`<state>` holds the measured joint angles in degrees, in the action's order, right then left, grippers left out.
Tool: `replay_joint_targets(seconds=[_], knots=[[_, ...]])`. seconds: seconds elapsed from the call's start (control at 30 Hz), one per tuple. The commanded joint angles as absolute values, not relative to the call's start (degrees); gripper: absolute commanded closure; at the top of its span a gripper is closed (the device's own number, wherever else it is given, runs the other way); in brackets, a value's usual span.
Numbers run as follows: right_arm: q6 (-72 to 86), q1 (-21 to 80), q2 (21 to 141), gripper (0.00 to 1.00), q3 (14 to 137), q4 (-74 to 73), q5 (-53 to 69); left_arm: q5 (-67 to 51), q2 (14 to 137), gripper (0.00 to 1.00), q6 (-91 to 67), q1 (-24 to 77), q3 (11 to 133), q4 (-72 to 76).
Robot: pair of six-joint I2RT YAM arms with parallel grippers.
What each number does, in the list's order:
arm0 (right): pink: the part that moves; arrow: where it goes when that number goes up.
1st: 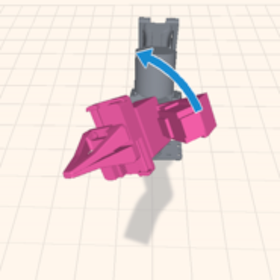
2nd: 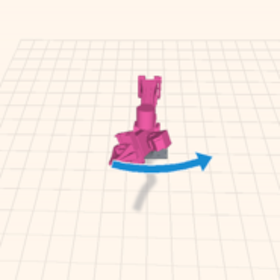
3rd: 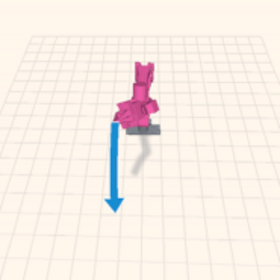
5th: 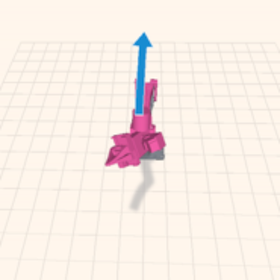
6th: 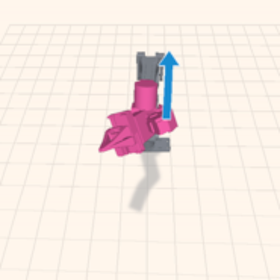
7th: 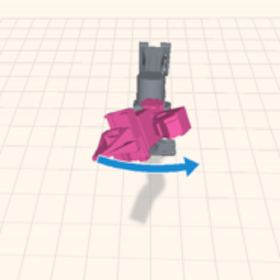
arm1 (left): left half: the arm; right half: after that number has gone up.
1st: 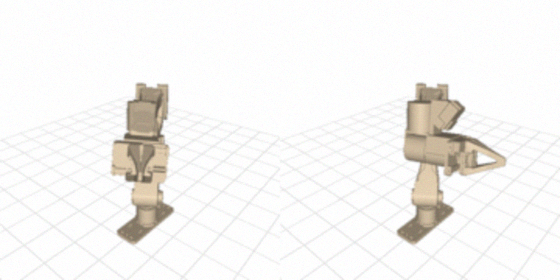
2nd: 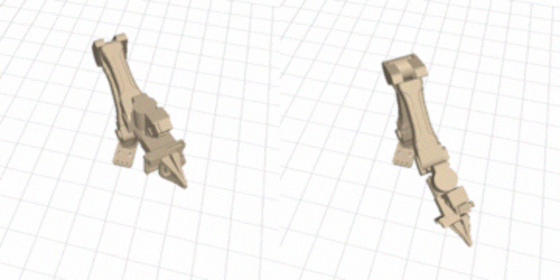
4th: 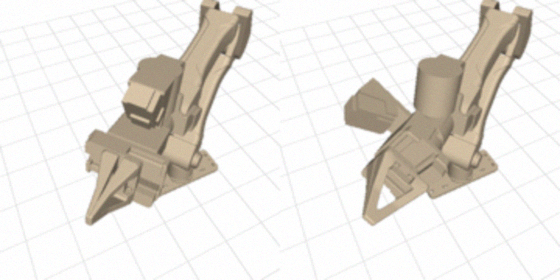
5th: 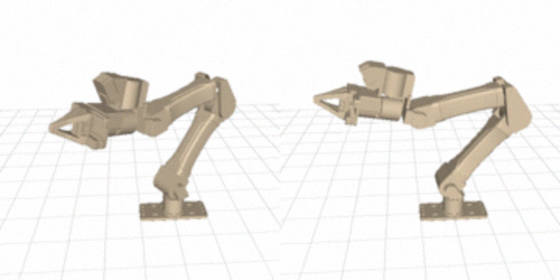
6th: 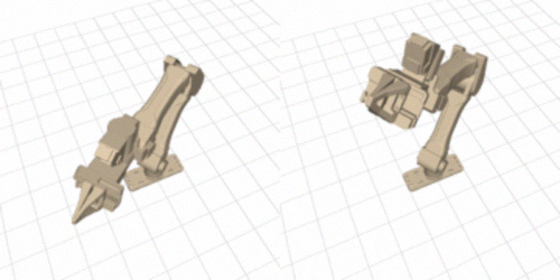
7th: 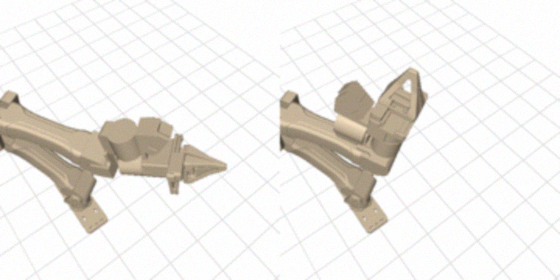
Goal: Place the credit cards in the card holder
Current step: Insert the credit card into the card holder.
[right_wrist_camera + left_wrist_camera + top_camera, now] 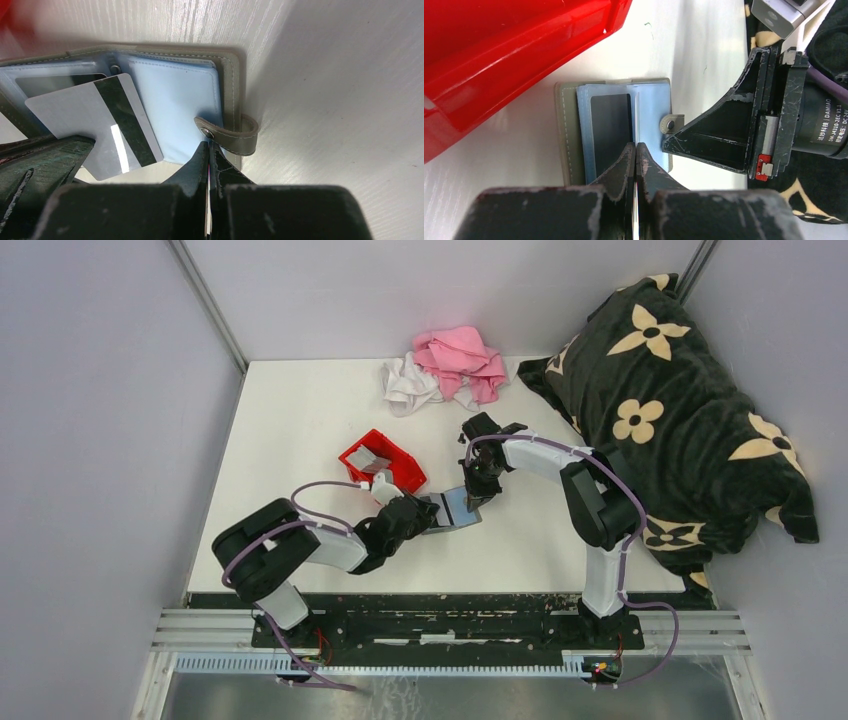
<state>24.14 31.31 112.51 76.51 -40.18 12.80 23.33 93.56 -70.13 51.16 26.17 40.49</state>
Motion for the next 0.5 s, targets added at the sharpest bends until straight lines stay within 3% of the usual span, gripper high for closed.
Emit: replay_joint_targets(seconds=[0.0, 0.47], knots=[[24.13, 31.49, 113.38, 0.99, 78.02, -40.52, 11.49, 27.36, 91.13, 0.97, -71.64, 51.72, 26.27, 37.7], [24.0, 31.44, 114.12, 0.99, 78.31, -40.28, 12.31, 28.3, 91.38, 0.97, -71.46, 52.44, 27.25, 34.9]])
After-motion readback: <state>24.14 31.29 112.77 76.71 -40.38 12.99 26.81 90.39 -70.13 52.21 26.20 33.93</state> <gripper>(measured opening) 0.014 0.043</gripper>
